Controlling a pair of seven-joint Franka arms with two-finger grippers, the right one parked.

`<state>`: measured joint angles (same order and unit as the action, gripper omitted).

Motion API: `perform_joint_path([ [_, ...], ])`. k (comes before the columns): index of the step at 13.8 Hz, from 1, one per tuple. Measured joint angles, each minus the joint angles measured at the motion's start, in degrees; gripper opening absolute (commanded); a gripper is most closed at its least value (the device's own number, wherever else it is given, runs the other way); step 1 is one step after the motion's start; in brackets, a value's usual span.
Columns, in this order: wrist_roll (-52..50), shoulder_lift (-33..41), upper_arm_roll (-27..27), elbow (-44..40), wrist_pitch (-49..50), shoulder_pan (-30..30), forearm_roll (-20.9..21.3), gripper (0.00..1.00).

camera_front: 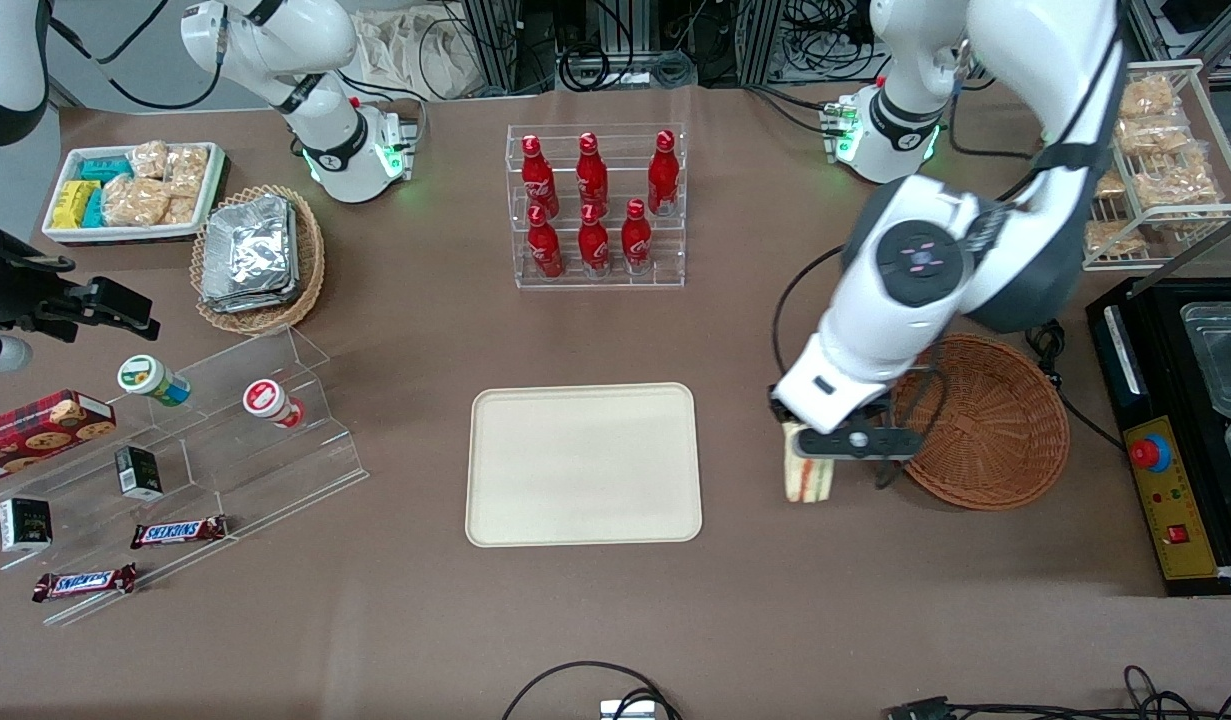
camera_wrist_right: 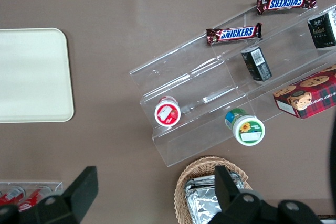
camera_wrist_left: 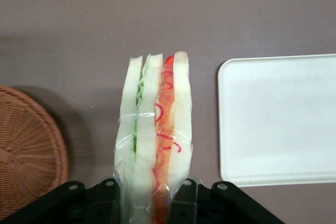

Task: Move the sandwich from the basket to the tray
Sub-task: 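Carry the held sandwich with the left gripper over the cream tray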

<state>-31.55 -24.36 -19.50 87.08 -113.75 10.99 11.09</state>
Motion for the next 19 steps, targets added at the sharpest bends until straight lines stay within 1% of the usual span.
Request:
perform_joint_path([
  [2, -3.77, -4.1, 0.01, -3.55, 0.01, 3.02, 1.51, 0.26],
  [5, -8.92, -10.04, 0.03, -7.43, 0.0, 7.16, 6.22, 0.26],
  [6, -10.22, -11.76, 0.05, -8.08, -0.09, 8.37, 7.08, 0.26],
  [8, -11.81, -15.06, 0.05, -9.55, -0.96, 10.37, 7.57, 0.26],
  [11, -12.08, -18.94, 0.06, -11.16, -4.78, 11.57, 7.62, 0.27],
  [12, -12.43, -19.93, 0.06, -11.29, -5.83, 12.06, 7.63, 0.29],
  [16, -14.56, -22.46, 0.08, -11.5, -10.51, 13.1, 7.73, 0.29],
  [19, -15.43, -23.65, 0.09, -11.56, -11.54, 13.82, 7.76, 0.29],
])
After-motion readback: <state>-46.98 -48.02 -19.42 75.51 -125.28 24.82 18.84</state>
